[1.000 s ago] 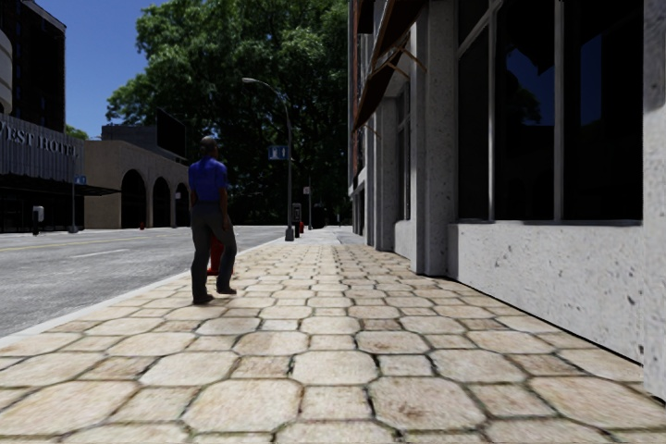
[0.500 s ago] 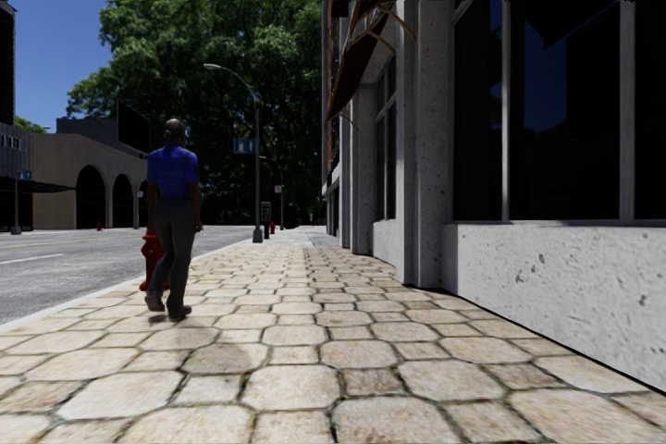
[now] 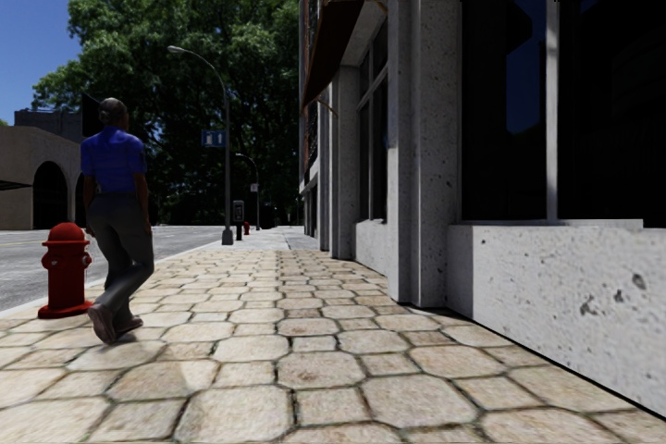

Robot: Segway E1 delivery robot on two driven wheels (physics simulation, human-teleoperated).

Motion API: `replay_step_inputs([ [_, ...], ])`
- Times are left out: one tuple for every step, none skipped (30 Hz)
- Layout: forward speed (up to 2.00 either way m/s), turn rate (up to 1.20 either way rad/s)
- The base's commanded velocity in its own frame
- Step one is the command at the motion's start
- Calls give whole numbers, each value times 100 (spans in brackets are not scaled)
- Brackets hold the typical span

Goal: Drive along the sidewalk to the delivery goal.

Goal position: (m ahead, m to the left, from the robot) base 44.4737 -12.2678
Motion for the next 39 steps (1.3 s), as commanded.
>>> replay_step_inputs([
  [200,0],
  [200,0],
  [200,0],
  [200,0],
  [200,0],
  [200,0],
  [200,0],
  [200,0],
  [200,0],
  [200,0],
  [200,0],
  [200,0],
  [200,0],
  [200,0],
  [200,0],
  [200,0],
  [200,0],
  [200,0],
  [200,0],
  [200,0],
  [200,0],
  [200,0],
  [200,0],
  [200,0],
  [200,0],
  [200,0],
  [200,0],
  [200,0],
  [200,0],
  [200,0],
  [200,0],
  [200,0],
  [200,0],
  [200,0],
  [200,0],
  [200,0],
  [200,0],
  [200,0],
  [200,0],
])
